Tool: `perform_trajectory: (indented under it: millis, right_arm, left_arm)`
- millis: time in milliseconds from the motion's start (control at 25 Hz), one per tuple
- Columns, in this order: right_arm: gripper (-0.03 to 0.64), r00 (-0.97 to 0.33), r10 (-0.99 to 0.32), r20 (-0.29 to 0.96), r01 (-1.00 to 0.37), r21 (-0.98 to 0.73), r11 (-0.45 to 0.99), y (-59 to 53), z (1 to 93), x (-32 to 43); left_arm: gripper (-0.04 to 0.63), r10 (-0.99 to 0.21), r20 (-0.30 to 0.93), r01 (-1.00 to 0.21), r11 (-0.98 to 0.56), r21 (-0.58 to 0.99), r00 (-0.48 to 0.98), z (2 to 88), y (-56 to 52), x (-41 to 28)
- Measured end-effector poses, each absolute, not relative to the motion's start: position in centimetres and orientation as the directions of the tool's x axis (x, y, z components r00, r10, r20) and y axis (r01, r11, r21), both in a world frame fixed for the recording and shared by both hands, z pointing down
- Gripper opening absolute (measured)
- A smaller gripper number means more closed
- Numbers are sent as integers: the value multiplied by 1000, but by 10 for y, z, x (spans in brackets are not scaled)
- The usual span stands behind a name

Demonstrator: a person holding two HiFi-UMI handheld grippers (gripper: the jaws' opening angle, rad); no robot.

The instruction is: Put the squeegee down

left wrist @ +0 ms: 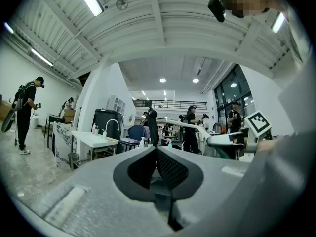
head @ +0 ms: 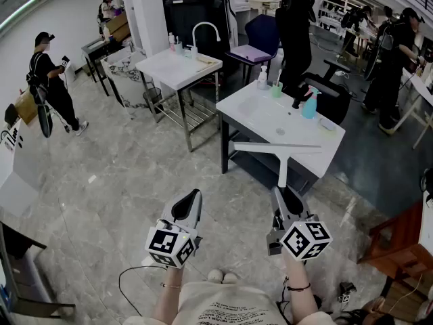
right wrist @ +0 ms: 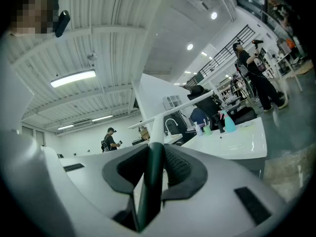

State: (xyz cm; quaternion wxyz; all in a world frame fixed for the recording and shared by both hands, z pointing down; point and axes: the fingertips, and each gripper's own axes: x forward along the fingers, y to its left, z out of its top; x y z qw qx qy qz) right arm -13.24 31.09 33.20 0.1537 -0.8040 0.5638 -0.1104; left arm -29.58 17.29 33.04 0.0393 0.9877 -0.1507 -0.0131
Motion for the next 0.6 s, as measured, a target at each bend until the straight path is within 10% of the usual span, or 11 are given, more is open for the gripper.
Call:
perform_trajectory:
  millis: [600]
  right_arm:
    - [98,313,-950,4,-877,-383,-290,319,343,-123]
  left_arm:
    - [21,-313,-19,-311,-946,91,949,337,190,-286]
